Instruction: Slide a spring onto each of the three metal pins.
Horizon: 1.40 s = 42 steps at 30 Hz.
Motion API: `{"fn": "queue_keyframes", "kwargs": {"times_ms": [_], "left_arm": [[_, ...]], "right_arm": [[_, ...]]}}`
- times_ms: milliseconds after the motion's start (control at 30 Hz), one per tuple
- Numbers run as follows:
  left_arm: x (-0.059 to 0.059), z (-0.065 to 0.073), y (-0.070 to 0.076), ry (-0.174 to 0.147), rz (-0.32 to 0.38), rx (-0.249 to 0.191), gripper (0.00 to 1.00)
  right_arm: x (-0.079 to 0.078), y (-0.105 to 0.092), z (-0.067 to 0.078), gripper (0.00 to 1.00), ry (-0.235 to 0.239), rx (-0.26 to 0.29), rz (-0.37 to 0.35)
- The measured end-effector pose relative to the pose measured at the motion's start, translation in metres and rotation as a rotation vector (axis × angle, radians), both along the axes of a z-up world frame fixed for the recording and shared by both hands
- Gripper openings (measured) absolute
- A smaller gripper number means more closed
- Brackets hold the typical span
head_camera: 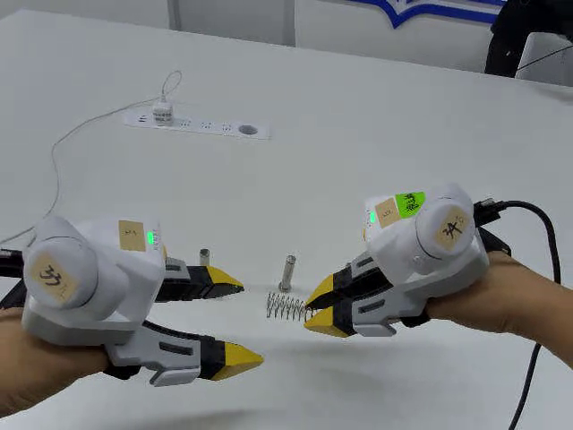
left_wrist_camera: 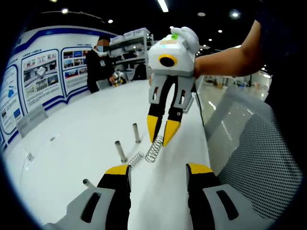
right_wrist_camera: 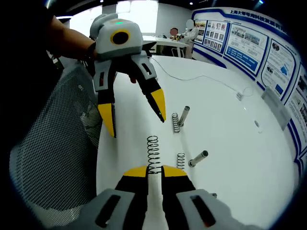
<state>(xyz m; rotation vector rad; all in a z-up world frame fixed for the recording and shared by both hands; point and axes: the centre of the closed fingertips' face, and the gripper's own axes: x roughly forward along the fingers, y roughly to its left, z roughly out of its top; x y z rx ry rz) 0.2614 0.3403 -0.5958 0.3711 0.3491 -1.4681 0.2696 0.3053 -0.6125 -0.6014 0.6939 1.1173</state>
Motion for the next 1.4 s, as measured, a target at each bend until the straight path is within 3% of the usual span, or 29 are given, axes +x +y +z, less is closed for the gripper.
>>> {"fn": "queue_keyframes", "kwargs": {"times_ms": [267,900,1400], "left_arm": [[-0.002,-0.002,-0.006,-0.009,-0.02,0.003,0.41],[-0.01,-0.005,-0.009,-0.047,-0.072,0.027,0.16],[-0.013,-0.004,-0.008,-0.069,-0.097,0.028,0.1]], "right_arm": [[-0.006,0.01,0.005,0.11,-0.006,-0.004,0.042],[-0.016,0.018,0.006,0.11,0.0,-0.029,0.107],[-0.022,0.019,0.006,0.12,0.012,-0.021,0.119]]}}
